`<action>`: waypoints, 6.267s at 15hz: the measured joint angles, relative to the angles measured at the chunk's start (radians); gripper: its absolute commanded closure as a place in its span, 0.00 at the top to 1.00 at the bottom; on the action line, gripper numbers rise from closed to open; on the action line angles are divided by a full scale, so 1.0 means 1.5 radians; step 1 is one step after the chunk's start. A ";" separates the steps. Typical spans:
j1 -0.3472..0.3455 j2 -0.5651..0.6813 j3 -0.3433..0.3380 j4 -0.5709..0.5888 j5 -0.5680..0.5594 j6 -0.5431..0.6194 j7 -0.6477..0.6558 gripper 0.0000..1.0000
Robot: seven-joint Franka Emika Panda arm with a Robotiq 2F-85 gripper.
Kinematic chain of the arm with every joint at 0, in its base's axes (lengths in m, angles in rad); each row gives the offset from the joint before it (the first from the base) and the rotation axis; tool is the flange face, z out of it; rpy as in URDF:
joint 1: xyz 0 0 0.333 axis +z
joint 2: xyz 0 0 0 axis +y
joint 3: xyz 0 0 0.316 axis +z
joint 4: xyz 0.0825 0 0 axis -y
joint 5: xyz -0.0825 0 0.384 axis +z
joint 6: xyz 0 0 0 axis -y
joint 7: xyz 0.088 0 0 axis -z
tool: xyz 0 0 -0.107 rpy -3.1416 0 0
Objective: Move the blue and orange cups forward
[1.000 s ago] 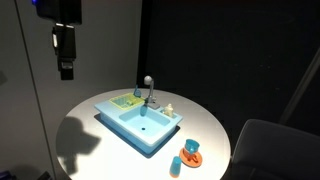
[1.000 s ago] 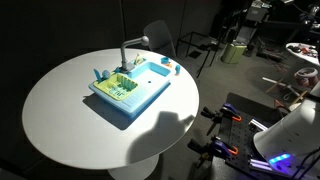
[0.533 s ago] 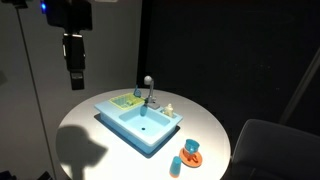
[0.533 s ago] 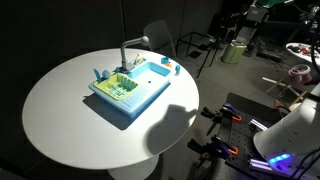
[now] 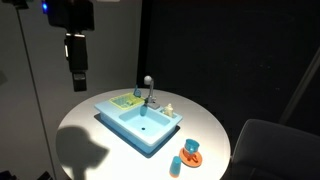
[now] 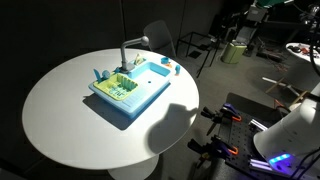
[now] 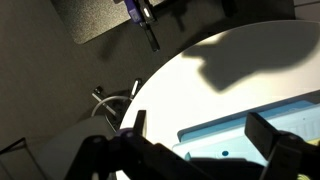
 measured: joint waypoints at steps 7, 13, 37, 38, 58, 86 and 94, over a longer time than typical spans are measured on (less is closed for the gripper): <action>0.005 0.022 0.003 0.011 0.000 0.027 -0.001 1.00; -0.016 0.084 -0.046 0.079 -0.001 0.049 -0.037 1.00; -0.040 0.476 -0.157 0.312 0.033 0.200 -0.217 1.00; -0.040 0.486 -0.157 0.314 0.041 0.209 -0.224 1.00; -0.045 0.616 -0.147 0.366 0.146 0.261 -0.292 1.00; -0.056 0.674 -0.147 0.337 0.081 0.367 -0.253 1.00; -0.056 0.712 -0.145 0.337 0.081 0.393 -0.253 1.00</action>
